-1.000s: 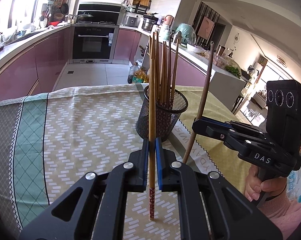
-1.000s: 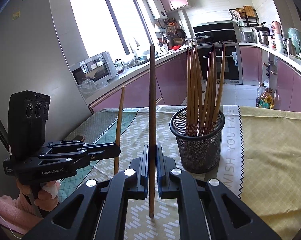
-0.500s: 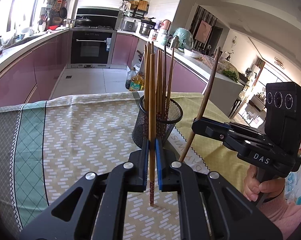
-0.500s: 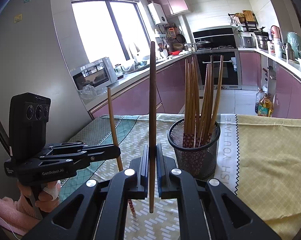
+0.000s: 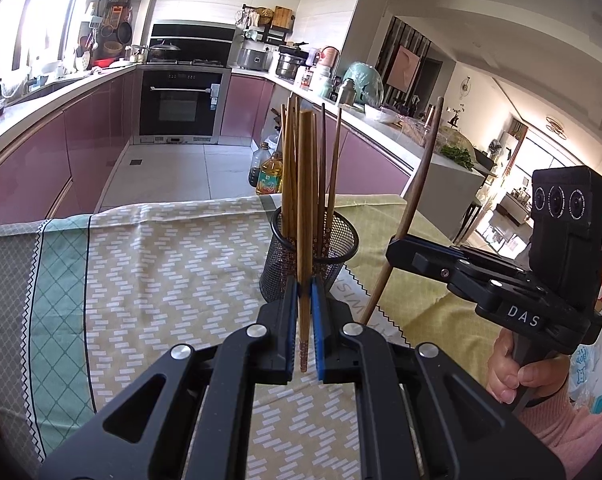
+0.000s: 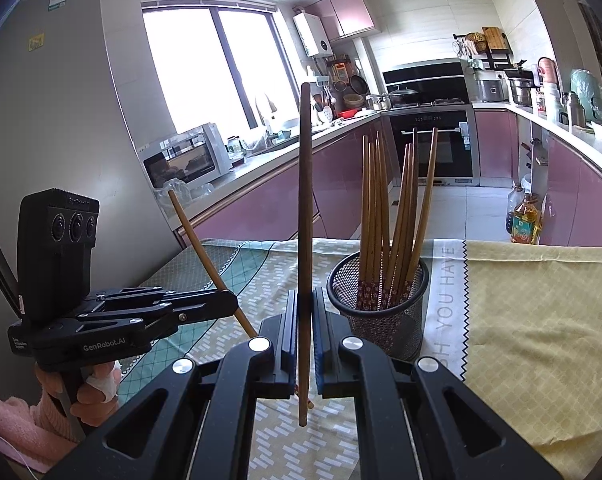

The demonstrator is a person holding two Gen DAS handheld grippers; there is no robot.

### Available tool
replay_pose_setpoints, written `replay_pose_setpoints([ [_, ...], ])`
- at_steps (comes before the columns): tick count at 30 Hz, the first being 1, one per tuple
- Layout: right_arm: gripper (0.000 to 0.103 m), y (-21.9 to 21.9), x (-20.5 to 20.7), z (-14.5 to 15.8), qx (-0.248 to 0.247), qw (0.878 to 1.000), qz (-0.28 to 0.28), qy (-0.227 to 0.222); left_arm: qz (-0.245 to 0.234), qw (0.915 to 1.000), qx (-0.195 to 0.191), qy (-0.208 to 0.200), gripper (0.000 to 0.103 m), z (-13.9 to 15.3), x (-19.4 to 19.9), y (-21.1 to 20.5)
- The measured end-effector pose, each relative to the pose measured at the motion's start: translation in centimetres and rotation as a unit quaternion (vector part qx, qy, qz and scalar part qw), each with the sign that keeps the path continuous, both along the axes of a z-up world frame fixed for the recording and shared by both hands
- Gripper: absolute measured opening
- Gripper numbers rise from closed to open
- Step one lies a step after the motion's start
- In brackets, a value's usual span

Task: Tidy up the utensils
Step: 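Lift both held chopsticks upright and carry them above the mesh cup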

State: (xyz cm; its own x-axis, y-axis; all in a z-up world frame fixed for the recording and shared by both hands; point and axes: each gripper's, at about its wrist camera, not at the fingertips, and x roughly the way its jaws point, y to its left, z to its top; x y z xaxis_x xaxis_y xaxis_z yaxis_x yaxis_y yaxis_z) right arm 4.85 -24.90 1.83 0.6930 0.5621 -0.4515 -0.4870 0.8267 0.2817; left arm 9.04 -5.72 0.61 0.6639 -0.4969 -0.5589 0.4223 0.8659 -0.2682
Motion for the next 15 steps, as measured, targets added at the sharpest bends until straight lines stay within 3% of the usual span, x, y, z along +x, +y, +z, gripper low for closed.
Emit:
replay_pose_setpoints([
  [15,0.006,-0.4,0.3,1.2,-0.002,1.000,-0.007,-0.015,-0.006,0.9999,0.006,-0.012,0.008,0.7,0.4,-0.6],
])
